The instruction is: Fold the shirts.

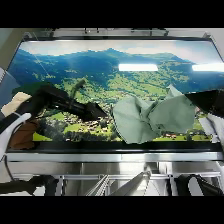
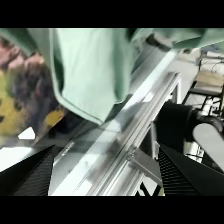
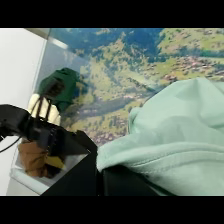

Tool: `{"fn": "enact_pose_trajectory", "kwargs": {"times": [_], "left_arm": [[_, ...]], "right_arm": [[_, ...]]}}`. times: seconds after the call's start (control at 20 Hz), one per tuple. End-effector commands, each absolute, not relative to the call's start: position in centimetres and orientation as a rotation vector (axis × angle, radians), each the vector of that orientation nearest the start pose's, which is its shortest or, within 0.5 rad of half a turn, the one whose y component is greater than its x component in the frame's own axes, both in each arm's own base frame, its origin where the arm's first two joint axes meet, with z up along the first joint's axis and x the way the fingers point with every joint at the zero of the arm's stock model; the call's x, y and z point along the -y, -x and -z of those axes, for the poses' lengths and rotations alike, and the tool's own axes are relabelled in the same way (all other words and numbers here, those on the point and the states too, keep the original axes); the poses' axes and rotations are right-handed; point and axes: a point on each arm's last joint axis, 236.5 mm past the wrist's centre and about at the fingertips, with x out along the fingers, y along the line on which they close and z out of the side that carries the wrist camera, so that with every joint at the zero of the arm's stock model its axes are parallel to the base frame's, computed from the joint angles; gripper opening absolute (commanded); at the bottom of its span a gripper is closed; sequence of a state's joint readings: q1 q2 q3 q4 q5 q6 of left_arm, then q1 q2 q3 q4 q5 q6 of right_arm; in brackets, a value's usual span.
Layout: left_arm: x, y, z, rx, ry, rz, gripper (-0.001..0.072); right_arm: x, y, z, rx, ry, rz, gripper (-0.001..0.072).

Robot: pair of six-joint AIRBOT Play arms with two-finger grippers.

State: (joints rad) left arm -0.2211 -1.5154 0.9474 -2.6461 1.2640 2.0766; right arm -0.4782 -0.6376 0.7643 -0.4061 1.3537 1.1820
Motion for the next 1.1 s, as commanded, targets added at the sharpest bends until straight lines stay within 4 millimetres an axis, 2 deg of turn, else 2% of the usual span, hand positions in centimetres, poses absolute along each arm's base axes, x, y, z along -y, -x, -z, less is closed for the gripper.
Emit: {"fn": "enact_pose_trajectory", "kwargs": {"times": [0.0,0.1,0.2,0.4,0.45,0.5,0.55,0.65,0.7,0.75,0.8,0.95,1.0,1.05], "left_arm": [[29.2,-25.3,8.3,-1.677,0.584,0.894,0.0697],[30.8,-23.6,9.6,-1.729,0.572,0.908,0.0697],[32.1,-22.8,10.6,-1.761,0.545,0.896,0.0696],[35.7,-22.4,11.3,-1.812,0.516,0.899,0.0695],[36.6,-22.2,11.4,-1.829,0.507,0.910,0.0658],[37.5,-21.9,11.5,-1.844,0.493,0.926,0.0587],[38.3,-21.5,11.5,-1.858,0.482,0.940,0.0561],[39.4,-21.0,11.3,-1.887,0.463,0.971,0.0559],[39.7,-21.0,11.2,-1.897,0.461,0.983,0.0468],[39.9,-21.1,11.1,-1.902,0.451,0.996,0.0173],[40.0,-21.3,10.8,-1.899,0.444,1.015,0.0010],[39.6,-22.0,9.0,-1.875,0.448,1.057,0.0012],[39.1,-22.2,7.8,-1.856,0.449,1.080,0.0012],[38.2,-22.5,5.8,-1.825,0.451,1.119,0.0012]], "right_arm": [[-8.9,-28.7,-18.1,-0.680,-0.744,-0.548,0.0017],[-8.9,-28.7,-18.1,-0.676,-0.731,-0.553,0.0017],[-8.9,-28.7,-18.1,-0.674,-0.726,-0.554,0.0017],[-8.9,-28.7,-18.2,-0.671,-0.724,-0.558,0.0017],[-8.9,-28.7,-18.2,-0.670,-0.725,-0.559,0.0017],[-8.9,-28.7,-18.2,-0.670,-0.724,-0.559,0.0017],[-8.9,-28.7,-18.2,-0.669,-0.722,-0.560,0.0017],[-8.9,-28.7,-18.2,-0.669,-0.722,-0.560,0.0017],[-8.9,-28.7,-18.2,-0.669,-0.722,-0.560,0.0017],[-8.9,-28.7,-18.2,-0.669,-0.721,-0.560,0.0017],[-9.0,-28.7,-18.2,-0.669,-0.721,-0.560,0.0017],[-9.0,-28.6,-18.2,-0.670,-0.721,-0.561,0.0017],[-9.0,-28.6,-18.2,-0.669,-0.713,-0.566,0.0017],[-9.1,-28.5,-18.2,-0.664,-0.696,-0.572,0.0017]]}}
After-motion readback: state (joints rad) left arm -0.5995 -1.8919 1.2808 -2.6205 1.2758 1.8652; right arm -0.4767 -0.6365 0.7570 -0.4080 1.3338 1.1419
